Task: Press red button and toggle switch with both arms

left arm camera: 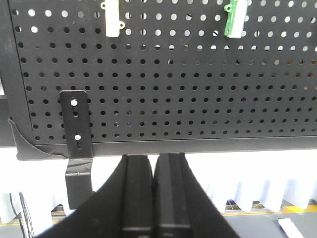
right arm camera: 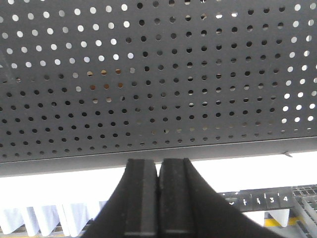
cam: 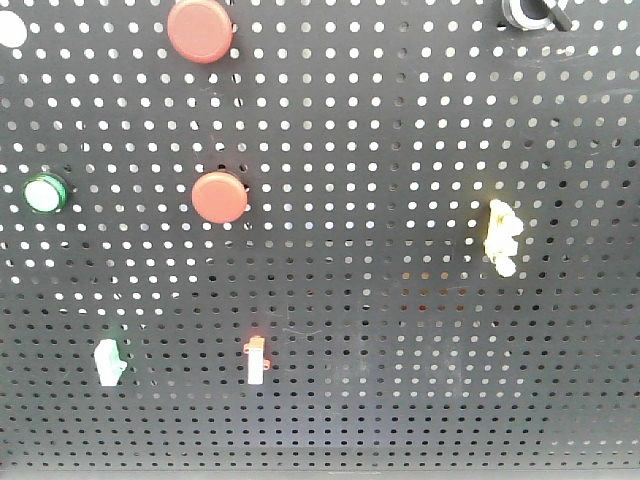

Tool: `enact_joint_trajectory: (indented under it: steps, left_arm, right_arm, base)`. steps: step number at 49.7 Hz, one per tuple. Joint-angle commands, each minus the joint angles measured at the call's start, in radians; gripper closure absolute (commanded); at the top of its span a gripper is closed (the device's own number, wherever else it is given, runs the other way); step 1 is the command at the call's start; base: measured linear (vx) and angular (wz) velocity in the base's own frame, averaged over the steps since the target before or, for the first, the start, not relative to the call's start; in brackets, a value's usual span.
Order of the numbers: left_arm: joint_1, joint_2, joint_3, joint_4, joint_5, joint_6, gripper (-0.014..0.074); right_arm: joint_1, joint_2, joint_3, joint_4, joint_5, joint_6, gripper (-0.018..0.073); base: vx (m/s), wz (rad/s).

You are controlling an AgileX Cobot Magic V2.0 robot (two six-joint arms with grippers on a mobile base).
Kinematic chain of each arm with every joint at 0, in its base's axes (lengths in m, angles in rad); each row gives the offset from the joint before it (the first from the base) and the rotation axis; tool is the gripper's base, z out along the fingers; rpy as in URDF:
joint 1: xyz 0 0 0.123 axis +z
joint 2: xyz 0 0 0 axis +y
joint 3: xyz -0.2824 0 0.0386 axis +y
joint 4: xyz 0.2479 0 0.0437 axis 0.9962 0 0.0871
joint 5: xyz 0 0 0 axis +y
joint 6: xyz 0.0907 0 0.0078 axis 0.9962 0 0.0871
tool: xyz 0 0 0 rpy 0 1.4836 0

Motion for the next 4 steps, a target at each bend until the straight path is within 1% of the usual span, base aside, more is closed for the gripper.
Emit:
enact_joint_trajectory:
  steps: [1,4]
  left_arm:
    - [-0.002,-0.005,0.033,0.0,-0.079,-0.005,0.0594]
    - [-0.002,-0.005,0.033,0.0,-0.079,-0.005,0.0594]
  right_arm:
    - [-0.007,-0.017,0.011,-0.006,-0.075,-0.002,0.0562]
    - [-0.007,-0.017,0.011,-0.006,-0.075,-0.002,0.0562]
  base:
    - [0.0,0.0]
    - [0.0,0.0]
